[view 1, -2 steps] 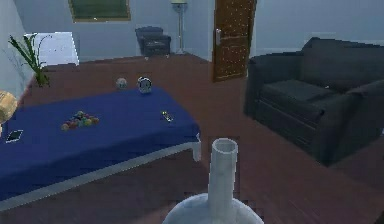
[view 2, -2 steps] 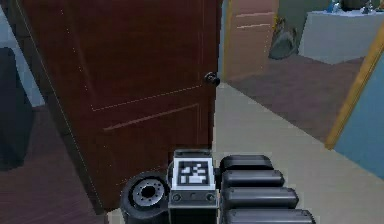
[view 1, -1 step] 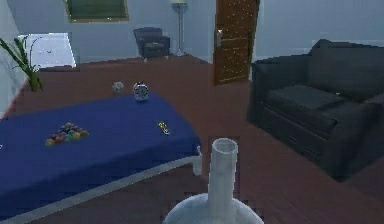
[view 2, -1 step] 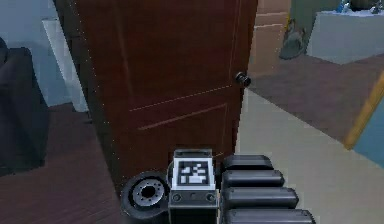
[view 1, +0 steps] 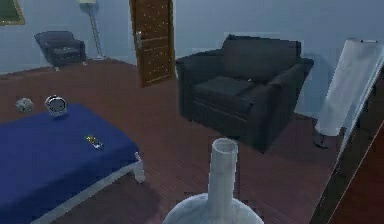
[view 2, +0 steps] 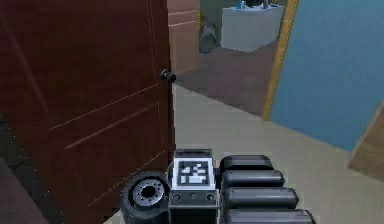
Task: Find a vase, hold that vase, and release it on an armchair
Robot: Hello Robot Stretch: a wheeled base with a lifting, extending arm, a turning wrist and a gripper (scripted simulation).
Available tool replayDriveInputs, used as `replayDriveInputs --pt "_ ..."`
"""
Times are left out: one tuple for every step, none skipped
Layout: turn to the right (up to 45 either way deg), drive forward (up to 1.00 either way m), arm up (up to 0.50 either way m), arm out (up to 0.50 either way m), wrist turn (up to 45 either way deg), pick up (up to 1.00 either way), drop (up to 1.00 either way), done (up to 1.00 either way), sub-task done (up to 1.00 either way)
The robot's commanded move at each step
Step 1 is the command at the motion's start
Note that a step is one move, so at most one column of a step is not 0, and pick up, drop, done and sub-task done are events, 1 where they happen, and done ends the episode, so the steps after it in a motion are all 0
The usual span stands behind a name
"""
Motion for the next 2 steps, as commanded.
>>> replayDriveInputs --pt "0.0 1.00 0.00 0.00 0.0 0.00 0.00 0.00 0.00" --pt "3.0 0.00 0.00 0.00 0.0 0.00 0.00 0.00 0.00"
